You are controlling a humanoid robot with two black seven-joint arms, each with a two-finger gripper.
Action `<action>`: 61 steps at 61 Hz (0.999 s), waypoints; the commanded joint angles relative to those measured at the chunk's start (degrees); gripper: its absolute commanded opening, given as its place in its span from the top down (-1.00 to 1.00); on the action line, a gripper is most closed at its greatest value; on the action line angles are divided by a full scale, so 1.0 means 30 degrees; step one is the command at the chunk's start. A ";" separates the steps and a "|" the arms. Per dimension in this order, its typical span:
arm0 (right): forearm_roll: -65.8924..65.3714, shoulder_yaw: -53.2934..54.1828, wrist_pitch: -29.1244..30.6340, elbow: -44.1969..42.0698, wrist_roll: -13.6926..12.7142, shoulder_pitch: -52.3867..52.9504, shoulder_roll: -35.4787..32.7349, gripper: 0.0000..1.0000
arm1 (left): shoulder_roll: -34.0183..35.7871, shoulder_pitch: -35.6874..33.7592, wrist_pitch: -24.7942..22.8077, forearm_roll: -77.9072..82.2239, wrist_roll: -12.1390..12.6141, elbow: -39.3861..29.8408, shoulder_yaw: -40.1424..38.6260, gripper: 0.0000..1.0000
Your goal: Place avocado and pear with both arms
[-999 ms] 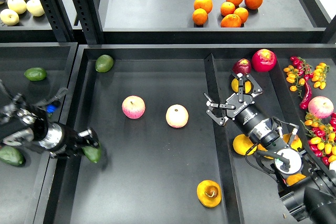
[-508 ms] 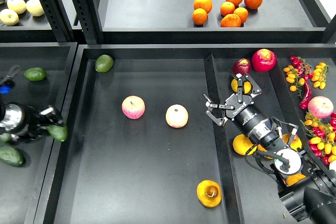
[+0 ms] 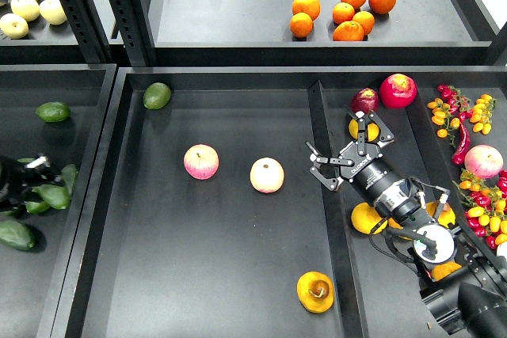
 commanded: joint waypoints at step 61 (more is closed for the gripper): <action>-0.0117 -0.0012 -0.0001 -0.0041 0.0001 0.0001 0.0000 -0.99 | -0.0067 0.1619 0.0000 -0.3048 0.0000 0.5719 0.0016 0.40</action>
